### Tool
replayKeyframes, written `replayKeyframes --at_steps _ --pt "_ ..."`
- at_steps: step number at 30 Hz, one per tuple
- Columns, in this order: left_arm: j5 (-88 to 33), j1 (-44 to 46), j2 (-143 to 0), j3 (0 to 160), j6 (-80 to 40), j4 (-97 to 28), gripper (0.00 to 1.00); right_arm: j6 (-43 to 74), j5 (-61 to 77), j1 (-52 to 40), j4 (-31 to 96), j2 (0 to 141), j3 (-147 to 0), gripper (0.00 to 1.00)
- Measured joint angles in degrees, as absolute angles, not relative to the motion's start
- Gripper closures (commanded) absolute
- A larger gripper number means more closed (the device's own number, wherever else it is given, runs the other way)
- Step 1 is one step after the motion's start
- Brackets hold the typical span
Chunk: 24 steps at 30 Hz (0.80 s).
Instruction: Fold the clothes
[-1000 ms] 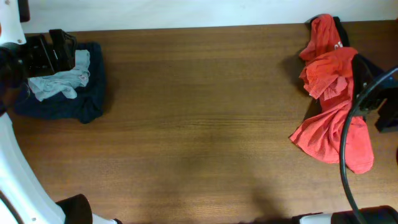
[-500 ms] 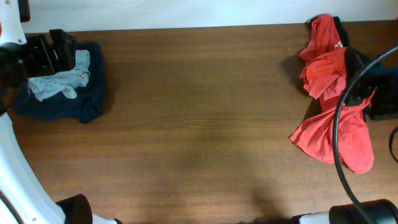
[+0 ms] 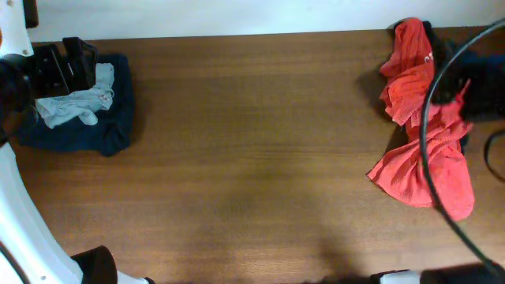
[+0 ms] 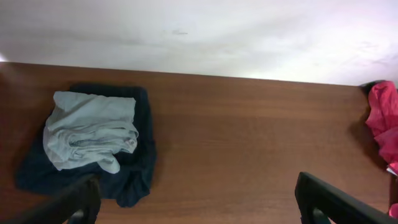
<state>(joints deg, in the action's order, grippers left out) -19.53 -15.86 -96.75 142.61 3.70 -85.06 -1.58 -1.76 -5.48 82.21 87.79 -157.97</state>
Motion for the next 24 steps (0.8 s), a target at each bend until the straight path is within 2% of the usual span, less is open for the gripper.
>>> replayKeyframes --at_steps 10,24 --pt "-19.51 -15.86 -96.75 142.61 3.70 -85.06 0.01 -1.74 -2.15 -5.17 33.23 62.24 -102.98 0.02" --pt "-19.57 -15.86 -96.75 142.61 3.70 -85.10 0.01 -1.72 -1.91 0.60 -5.30 29.54 -32.45 0.02"
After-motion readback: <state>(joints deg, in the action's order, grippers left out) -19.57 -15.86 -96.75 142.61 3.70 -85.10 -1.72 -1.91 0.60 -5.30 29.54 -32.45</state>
